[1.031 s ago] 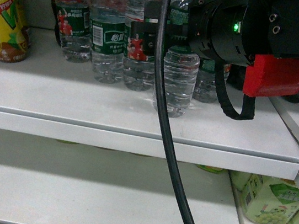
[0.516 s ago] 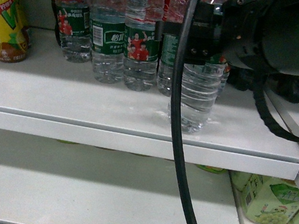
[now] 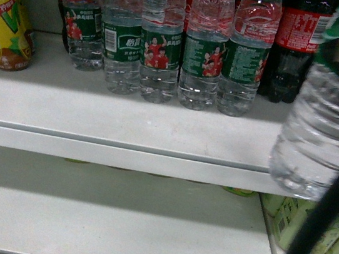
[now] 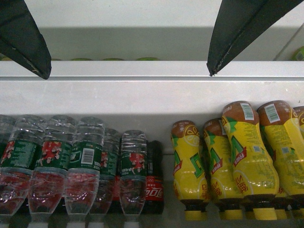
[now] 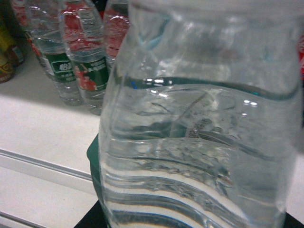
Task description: Move water from second to third shelf
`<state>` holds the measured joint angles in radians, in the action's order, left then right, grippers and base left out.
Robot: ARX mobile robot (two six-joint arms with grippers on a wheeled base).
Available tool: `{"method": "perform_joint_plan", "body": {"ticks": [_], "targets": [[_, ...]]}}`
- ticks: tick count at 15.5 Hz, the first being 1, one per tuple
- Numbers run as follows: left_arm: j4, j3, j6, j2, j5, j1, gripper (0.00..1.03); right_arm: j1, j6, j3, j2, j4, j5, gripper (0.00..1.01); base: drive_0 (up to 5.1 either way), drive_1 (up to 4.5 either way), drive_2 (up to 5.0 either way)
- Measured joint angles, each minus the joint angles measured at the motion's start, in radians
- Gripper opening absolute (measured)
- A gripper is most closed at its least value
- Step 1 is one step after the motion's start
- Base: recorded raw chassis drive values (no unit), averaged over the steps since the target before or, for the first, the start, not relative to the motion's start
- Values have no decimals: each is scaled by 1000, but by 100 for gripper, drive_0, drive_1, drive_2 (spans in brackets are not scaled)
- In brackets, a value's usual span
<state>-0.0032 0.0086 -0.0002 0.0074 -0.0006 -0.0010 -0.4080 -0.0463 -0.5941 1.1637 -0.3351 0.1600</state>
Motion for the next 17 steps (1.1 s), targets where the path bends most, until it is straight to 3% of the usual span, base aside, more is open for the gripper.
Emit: {"method": "perform_joint_plan", "body": {"ticks": [4, 7, 9, 11, 14, 17], "targets": [[0, 0, 0, 0, 0, 0, 98, 96, -15, 68, -284, 176, -24, 41, 0, 0, 0], [0, 0, 0, 0, 0, 0, 98, 235, -49, 69, -459, 282, -98, 41, 0, 0, 0], [0, 0, 0, 0, 0, 0, 98, 332, -79, 69, -520, 362, -118, 41, 0, 0, 0], [0, 0, 0, 0, 0, 0, 98, 416, -118, 69, -567, 403, -213, 41, 0, 0, 0], [0, 0, 0, 0, 0, 0, 98, 447, -163, 68, -637, 453, -373, 41, 0, 0, 0], [0, 0, 0, 0, 0, 0, 98, 392, -178, 68, -679, 478, -407, 41, 0, 0, 0]]}}
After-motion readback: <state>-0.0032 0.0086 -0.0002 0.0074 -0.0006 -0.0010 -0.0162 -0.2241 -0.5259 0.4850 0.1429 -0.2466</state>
